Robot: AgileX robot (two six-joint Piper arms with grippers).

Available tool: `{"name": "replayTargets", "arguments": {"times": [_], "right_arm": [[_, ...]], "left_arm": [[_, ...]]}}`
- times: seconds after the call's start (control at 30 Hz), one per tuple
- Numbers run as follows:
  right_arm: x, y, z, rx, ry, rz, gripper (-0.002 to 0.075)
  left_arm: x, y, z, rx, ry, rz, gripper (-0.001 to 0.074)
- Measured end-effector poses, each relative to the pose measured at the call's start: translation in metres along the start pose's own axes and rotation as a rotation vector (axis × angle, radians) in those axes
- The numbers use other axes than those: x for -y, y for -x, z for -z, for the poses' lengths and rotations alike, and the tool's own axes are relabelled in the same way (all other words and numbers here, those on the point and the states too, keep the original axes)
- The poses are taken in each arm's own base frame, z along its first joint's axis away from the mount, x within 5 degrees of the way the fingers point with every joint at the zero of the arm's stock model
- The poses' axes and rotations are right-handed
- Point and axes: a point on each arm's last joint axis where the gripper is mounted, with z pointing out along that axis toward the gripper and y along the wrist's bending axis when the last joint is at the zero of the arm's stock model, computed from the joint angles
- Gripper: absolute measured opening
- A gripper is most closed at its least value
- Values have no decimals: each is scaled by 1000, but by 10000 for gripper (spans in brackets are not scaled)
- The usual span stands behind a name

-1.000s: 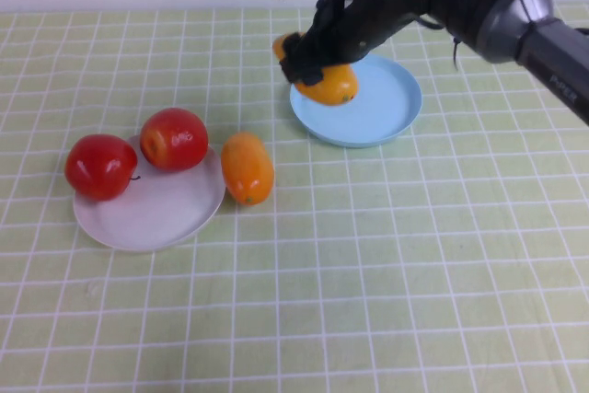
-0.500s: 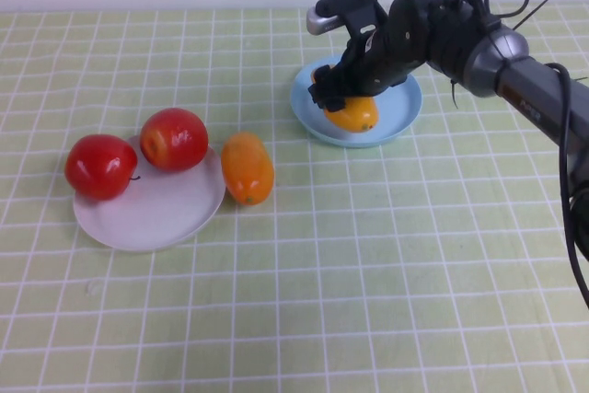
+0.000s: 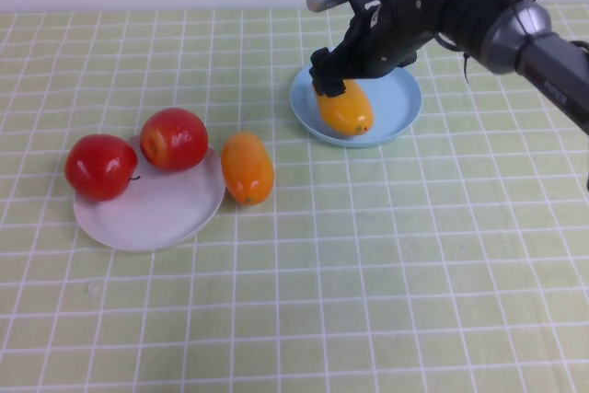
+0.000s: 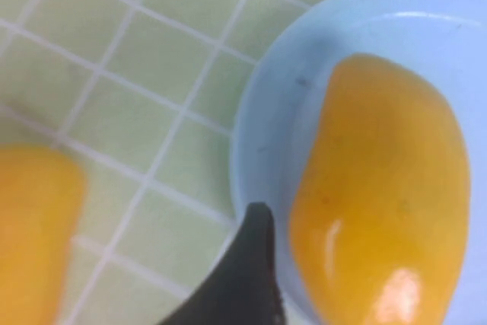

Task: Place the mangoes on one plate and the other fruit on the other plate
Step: Put another type of fruit in the right plate

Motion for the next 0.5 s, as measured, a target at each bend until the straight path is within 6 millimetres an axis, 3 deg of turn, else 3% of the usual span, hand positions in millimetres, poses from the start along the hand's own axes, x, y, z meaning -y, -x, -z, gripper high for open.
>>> {"name": "replayTargets", "arguments": {"times": [0.1,0.23,0.4,0.5], "right_arm": [[-17,7,30,-19,31,19,677],[-64,6,52,-73,115,74,673],[-115,-2,49,-94,184,113,673],[-127,-6,36,-87,194,80,673]], "left_arm": [[0,0,0,0,0,0,4],[0,0,0,0,0,0,4],[0,0,0,0,0,0,4],[0,0,0,0,0,0,4]]}}
